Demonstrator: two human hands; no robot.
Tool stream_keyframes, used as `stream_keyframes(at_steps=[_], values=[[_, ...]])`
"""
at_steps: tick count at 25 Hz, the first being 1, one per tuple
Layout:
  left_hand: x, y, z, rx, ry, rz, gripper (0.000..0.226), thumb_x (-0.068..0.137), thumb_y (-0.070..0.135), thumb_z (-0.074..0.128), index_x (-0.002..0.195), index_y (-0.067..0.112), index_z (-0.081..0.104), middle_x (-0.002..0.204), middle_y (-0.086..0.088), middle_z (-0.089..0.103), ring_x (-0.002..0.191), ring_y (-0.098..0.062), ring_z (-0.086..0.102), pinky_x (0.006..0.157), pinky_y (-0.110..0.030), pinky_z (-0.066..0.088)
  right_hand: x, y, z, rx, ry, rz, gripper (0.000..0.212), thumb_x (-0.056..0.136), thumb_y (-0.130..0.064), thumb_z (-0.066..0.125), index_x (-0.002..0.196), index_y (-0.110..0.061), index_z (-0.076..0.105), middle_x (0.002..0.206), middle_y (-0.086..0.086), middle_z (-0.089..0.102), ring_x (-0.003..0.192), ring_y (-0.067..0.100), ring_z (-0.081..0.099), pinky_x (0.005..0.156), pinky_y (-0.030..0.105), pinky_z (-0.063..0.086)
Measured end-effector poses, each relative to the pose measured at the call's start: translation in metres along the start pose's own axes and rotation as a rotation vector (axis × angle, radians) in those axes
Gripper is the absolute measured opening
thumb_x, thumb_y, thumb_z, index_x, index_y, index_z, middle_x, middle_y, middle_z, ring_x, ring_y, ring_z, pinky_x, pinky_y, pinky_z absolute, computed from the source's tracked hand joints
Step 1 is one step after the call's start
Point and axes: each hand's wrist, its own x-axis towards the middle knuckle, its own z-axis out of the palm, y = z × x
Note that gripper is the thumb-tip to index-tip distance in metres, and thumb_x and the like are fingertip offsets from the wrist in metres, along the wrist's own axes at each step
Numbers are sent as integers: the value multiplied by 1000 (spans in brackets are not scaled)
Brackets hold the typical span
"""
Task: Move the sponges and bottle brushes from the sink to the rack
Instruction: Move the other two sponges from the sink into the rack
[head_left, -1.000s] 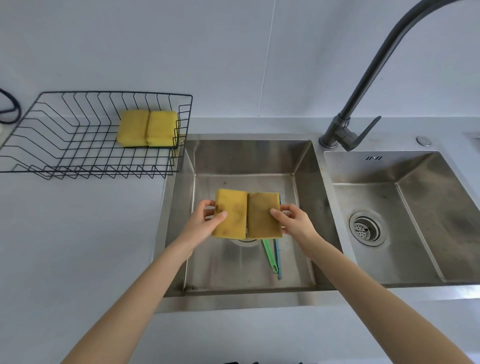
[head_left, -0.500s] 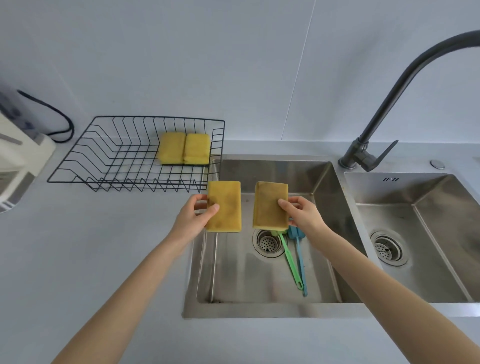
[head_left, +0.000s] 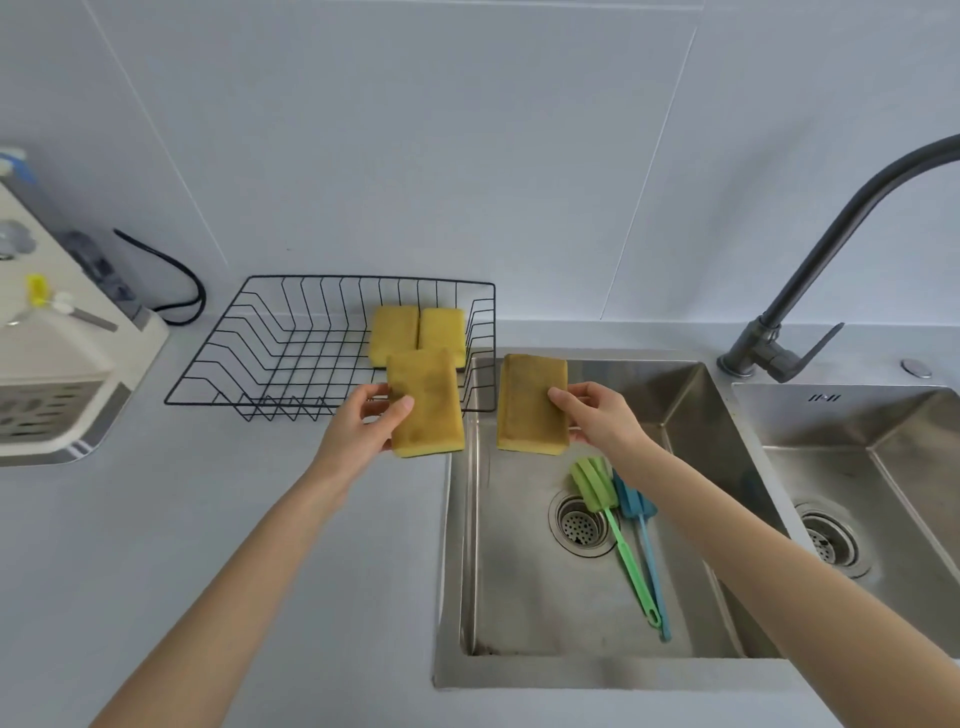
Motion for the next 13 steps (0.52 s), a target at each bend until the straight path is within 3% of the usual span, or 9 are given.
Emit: stream_keyframes(at_steps=[4, 8, 13], values=[[16, 6, -28, -42, 55, 21, 29, 86, 24, 58, 113, 14, 50, 114, -9, 56, 92, -18, 59, 74, -25, 50, 17, -24, 19, 5, -35, -10, 23, 88, -26, 60, 101, -8, 55, 86, 2, 58, 71, 10, 59, 65, 20, 55], [35, 9, -57, -65, 128, 22, 30, 85, 24, 59, 112, 15, 50, 114, -9, 56, 87, -14, 59, 77, -27, 51, 40, -54, 48, 8, -90, -25, 19, 90, -21, 58, 100, -5, 54, 78, 1, 56, 66, 10, 58, 49, 10, 55], [63, 6, -90, -25, 239, -11, 38, 86, 28, 58, 120, 15, 50, 114, -6, 55, 99, -22, 55, 86, -36, 47, 77, -76, 93, -31, -142, -14, 18, 91, -17, 55, 104, -4, 56, 74, 1, 56, 64, 11, 57, 51, 14, 55]])
